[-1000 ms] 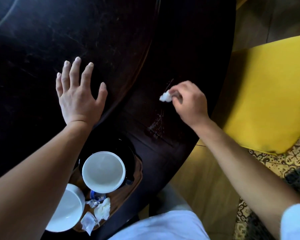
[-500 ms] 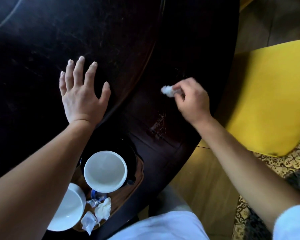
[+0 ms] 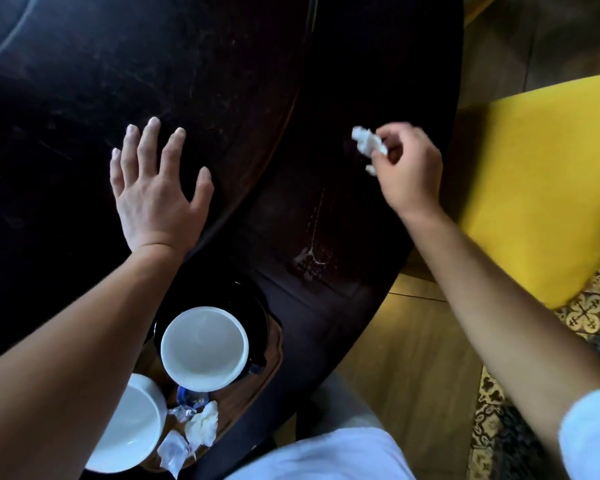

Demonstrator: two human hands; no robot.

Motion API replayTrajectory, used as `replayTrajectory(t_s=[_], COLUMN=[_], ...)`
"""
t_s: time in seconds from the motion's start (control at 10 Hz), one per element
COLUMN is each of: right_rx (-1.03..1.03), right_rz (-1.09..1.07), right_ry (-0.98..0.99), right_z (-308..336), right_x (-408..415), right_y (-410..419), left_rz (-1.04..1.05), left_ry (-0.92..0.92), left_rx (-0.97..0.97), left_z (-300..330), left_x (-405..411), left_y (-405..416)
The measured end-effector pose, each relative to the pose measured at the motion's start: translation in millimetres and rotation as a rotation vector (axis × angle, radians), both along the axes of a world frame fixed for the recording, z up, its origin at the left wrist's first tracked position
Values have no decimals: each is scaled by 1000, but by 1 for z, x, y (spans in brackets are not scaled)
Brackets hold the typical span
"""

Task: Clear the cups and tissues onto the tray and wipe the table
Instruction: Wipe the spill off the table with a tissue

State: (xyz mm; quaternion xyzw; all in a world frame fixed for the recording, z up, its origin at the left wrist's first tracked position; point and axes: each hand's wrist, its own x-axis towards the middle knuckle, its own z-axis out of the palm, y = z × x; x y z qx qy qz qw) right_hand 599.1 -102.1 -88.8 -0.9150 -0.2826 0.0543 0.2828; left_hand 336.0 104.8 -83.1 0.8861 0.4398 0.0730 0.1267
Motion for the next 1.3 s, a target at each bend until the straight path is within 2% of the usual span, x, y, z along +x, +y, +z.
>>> replayTrajectory(t_s=[0.2,0.4,0.6,0.8,0.9,1.1,1.3], right_rx=[-138,-150,-139,-38,-92,-174,-58], right_rz=[94,232,311,106,62,223,368], right_ry=[-33,-49,41,-8,-27,25,70], right_z=[-7,-10,-3,-1,-3,-5,4], right_x=[12,-56,-107,-57,-33,-82,-135], right_y=[21,-19,-53,-26,-11,-31,-43], left_rz=[5,13,11,9,11,9,7], left_ry=[-6,-11,-5,0,1,2,6], left_rx=[4,1,-4,5,-1,-8,-9], left_z=[-1,0,0,-1,-2,-1,-1], left_x=[3,6,7,6,5,6,5], left_y=[0,0,0,0,1,1,1])
